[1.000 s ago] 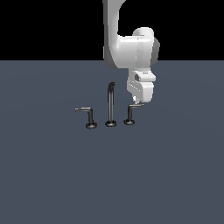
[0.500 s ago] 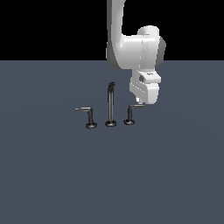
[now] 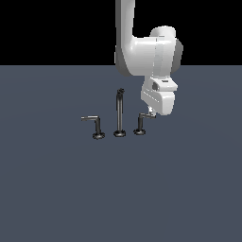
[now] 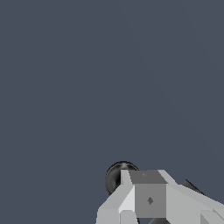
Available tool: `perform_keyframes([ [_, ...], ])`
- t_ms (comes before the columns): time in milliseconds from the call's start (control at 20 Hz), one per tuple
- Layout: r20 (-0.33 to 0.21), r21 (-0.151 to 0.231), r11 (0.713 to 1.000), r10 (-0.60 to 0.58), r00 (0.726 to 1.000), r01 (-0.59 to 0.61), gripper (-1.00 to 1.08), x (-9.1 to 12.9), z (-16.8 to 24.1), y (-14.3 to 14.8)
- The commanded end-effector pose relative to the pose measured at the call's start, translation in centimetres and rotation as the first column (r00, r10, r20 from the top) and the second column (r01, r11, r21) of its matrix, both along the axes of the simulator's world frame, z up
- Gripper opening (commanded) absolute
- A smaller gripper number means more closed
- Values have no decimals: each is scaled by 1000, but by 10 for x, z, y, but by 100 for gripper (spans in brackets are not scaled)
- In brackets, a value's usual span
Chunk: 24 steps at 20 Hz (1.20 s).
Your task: Turn on the faucet by rotating a designated handle.
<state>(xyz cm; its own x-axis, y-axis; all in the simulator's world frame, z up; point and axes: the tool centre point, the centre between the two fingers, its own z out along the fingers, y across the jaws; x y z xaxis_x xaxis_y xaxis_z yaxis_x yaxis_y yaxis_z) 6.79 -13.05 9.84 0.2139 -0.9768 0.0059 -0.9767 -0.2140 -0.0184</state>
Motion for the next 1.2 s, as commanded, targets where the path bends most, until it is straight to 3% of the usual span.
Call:
perform_keyframes([
  [0, -15, 3, 1000, -3, 1000, 3, -100, -14, 0, 0],
  [300, -18, 2, 1000, -7, 1000, 7, -100, -33, 0, -2],
  [400, -9, 1, 1000, -3, 1000, 3, -100, -26, 0, -1],
  [1150, -19, 2, 1000, -7, 1000, 8, -100, -63, 0, 34],
])
